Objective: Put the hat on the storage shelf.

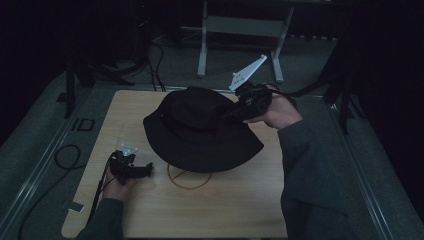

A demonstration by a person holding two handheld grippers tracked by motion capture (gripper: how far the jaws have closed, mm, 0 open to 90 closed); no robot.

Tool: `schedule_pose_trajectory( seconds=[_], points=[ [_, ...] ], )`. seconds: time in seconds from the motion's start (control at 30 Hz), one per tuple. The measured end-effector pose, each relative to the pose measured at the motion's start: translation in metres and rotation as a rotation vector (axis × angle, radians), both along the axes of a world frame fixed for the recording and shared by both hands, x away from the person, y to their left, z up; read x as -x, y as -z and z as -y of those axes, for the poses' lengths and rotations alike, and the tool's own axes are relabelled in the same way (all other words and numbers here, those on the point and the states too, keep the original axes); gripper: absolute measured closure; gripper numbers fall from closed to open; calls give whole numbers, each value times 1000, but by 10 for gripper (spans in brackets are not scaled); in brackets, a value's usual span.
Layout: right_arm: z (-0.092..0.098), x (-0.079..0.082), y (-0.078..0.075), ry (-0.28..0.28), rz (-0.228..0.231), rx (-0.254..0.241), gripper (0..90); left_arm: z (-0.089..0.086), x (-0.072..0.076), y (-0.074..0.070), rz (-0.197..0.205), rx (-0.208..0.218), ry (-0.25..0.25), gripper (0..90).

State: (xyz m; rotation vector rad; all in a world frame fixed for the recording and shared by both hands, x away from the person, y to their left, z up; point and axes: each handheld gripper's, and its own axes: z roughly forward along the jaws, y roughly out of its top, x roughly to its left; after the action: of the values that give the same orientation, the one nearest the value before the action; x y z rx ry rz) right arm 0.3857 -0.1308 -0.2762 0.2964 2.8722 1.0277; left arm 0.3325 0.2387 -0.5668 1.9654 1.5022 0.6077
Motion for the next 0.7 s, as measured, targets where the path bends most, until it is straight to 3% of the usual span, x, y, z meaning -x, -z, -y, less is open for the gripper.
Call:
schedule_pose_trajectory(
  seconds=[0.5,0.7],
  points=[
    [-29,-3,25,-35,-40,58,744,0,0,0,1,-2,2,16],
    [-36,-6,31,-28,-58,79,553,0,0,0,4,0,-2,16]
  ],
)
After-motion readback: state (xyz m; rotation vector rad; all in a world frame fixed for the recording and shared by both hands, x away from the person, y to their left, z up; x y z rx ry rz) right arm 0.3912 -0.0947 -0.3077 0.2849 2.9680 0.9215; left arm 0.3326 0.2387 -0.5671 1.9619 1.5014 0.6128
